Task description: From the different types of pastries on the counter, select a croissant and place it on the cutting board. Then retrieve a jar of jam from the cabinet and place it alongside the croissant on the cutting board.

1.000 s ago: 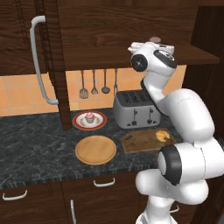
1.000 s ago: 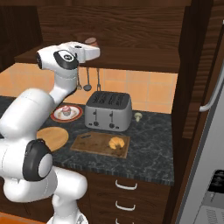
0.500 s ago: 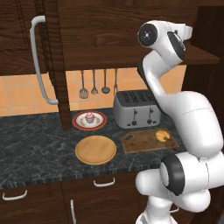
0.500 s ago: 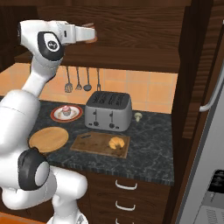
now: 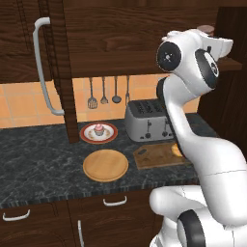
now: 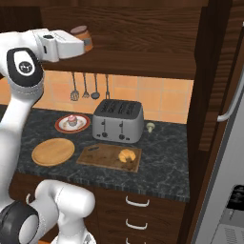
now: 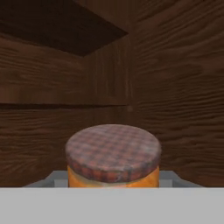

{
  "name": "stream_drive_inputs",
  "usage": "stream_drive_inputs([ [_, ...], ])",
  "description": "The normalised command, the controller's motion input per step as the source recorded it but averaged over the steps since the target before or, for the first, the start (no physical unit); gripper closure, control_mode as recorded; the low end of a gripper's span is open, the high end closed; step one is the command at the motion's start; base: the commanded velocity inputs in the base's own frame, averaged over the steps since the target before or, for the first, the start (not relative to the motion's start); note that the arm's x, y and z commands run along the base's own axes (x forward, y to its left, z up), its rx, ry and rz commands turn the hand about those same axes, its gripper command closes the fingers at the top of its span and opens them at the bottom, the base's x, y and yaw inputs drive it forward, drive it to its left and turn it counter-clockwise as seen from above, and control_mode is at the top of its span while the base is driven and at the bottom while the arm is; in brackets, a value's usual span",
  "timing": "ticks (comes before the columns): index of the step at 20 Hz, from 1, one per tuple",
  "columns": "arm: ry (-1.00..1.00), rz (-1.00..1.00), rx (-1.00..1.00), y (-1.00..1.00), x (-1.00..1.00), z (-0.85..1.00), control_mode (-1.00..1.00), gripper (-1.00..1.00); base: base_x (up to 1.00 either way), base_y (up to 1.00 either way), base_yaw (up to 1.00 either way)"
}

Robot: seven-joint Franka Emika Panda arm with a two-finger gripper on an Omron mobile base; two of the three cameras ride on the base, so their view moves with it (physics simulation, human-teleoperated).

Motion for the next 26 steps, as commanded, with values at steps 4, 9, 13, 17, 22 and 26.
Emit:
stream_drive_inputs([
  [4,-0.06,-0.03,0.0,0.0,-0.66,-0.05,-1.0,1.0,0.0,0.0,0.0],
  [9,0.03,0.0,0.0,0.0,-0.92,-0.09,-1.0,1.0,0.0,0.0,0.0],
  [13,0.02,0.01,0.0,0.04,-1.0,-0.21,-1.0,1.0,0.0,0.0,0.0],
  [17,0.0,0.02,0.0,0.02,-0.26,-0.03,-1.0,1.0,0.0,0.0,0.0],
  [22,0.0,0.0,0.0,0.0,-0.03,-0.58,-1.0,1.0,0.0,0.0,0.0],
  [26,0.0,0.0,0.0,0.14,-0.25,-1.0,-1.0,1.0,0.0,0.0,0.0],
])
